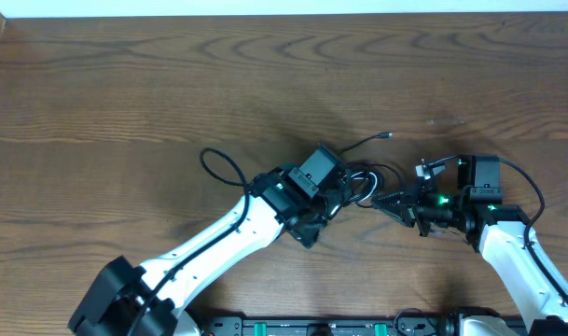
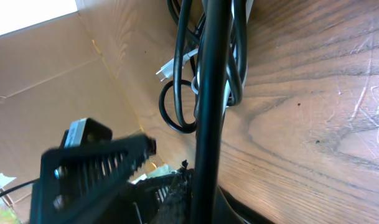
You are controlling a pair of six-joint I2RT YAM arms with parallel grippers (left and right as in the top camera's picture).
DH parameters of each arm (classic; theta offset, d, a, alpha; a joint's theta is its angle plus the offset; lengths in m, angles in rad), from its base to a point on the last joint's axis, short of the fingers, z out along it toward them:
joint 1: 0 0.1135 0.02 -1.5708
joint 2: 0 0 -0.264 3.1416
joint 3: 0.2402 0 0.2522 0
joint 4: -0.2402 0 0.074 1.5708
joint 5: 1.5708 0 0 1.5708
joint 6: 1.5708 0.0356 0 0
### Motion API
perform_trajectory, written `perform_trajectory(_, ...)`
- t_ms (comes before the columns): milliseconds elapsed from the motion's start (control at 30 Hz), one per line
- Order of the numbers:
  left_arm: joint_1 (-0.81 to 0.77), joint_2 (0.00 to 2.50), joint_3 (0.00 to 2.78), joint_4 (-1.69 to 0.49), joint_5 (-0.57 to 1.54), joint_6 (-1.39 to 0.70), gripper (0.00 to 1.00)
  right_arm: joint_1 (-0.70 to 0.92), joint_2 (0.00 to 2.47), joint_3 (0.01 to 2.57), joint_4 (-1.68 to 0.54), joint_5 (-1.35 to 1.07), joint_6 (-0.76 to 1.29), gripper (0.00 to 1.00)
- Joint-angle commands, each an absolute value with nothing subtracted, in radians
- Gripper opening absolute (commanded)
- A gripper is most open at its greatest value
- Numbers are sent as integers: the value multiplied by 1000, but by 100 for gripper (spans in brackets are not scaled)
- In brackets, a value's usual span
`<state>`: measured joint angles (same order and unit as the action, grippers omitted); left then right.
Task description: Untangle cables
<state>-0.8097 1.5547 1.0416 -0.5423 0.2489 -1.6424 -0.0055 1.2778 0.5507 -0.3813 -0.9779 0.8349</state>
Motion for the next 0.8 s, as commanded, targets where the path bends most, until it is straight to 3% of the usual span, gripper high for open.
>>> perform_trajectory(0,-811,1587,1044,-481,262,-1776,94,-14,1265,569,-385,-1012,847,1)
perform_trajectory(533,-811,1748,1044,-353,297,-1887,93,-14,1265,569,-422,-1013,814,1)
perform_trajectory(633,-811,1768,1044,-345,241,-1887,77,-14,1265,569,-440,-1013,813,1)
perform_trajectory(767,-811,1776,1044,-346,138,-1855,26,-14,1265,569,-466,-1013,781,1)
